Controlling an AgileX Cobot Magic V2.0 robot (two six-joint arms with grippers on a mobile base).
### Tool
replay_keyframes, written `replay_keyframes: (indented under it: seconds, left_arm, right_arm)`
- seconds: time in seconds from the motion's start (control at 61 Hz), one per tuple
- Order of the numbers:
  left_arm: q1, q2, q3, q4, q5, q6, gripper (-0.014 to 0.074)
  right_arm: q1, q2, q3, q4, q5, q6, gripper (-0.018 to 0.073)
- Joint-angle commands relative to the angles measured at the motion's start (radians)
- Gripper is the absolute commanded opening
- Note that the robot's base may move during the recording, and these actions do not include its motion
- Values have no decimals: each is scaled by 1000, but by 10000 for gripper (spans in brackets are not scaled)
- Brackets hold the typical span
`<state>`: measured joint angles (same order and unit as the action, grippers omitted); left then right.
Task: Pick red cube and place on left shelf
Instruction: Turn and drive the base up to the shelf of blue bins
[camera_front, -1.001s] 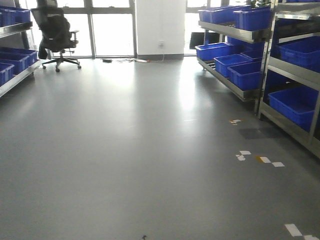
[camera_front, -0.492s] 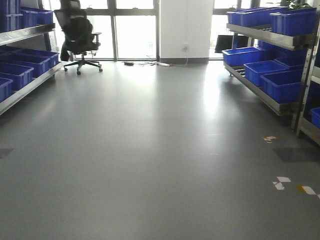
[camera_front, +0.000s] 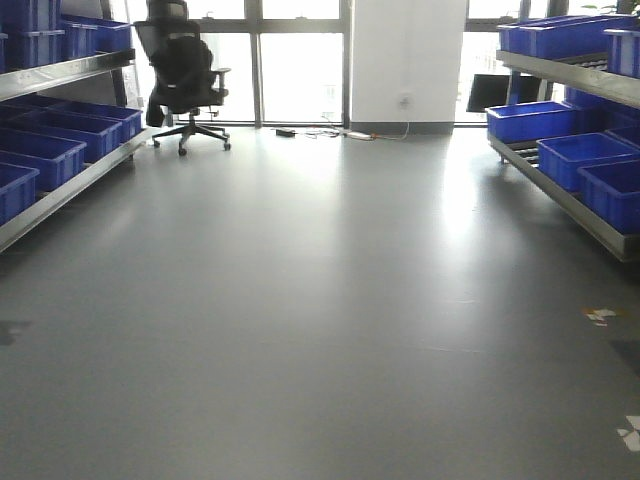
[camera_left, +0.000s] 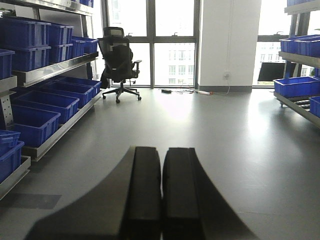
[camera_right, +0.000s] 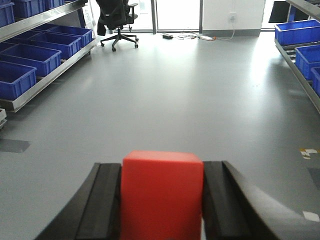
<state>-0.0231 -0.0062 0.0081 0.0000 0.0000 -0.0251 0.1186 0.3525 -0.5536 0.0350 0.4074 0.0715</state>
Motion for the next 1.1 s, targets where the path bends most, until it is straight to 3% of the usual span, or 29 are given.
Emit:
replay_keyframes:
  seconds: [0.0, 1.083]
  left_arm:
    - [2, -14, 25, 0, -86, 0, 102]
    - [2, -14, 25, 0, -86, 0, 102]
  right_arm:
    - [-2, 13, -30, -7, -84, -7, 57]
    - [-2, 13, -30, -7, -84, -7, 57]
